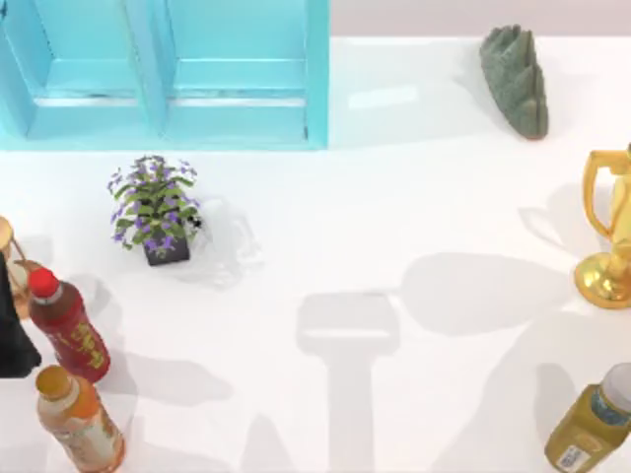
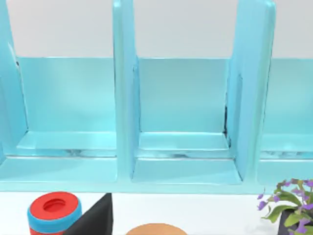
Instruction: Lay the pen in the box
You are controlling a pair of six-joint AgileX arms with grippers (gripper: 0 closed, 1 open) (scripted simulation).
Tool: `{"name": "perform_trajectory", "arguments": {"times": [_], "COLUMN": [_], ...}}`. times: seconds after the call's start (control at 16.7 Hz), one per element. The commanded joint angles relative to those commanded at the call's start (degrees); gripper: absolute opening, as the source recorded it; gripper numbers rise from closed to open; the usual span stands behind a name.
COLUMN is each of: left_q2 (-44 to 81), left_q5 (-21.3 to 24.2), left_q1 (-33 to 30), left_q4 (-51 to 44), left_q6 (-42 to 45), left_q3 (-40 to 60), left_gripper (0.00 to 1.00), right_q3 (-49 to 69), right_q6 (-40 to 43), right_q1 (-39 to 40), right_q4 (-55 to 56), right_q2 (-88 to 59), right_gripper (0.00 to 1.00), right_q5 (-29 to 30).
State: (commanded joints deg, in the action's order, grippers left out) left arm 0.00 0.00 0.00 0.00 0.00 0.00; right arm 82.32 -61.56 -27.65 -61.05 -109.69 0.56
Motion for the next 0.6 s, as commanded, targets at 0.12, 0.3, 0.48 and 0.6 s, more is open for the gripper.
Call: {"name": "perform_trajectory", "arguments": {"times": [0.12, 0.3, 0.48, 0.6], "left_q2": [0.0, 0.0, 0.0, 0.0], "left_q5": [0.0, 0.0, 0.0, 0.0], "left_q1": [0.0, 0.0, 0.0, 0.0], "left_q4": [0.0, 0.0, 0.0, 0.0], "left_q6": [0.0, 0.0, 0.0, 0.0], "left_q3": [0.0, 0.0, 0.0, 0.0], "left_gripper": [1.0, 1.0, 1.0, 1.0], "right_q3": [-1.53, -1.95, -1.95, -1.95], "right_q6": [1.18, 1.7, 1.7, 1.7], "right_q1": [-2.45, -3.35, -3.35, -3.35], "right_q4": [1.63, 2.21, 2.21, 2.21], "right_q2": [0.52, 0.7, 0.7, 0.7], "right_gripper": [0.0, 0.0, 0.08, 0.23], "right_q5": [-0.49, -0.72, -0.72, -0.72]}}
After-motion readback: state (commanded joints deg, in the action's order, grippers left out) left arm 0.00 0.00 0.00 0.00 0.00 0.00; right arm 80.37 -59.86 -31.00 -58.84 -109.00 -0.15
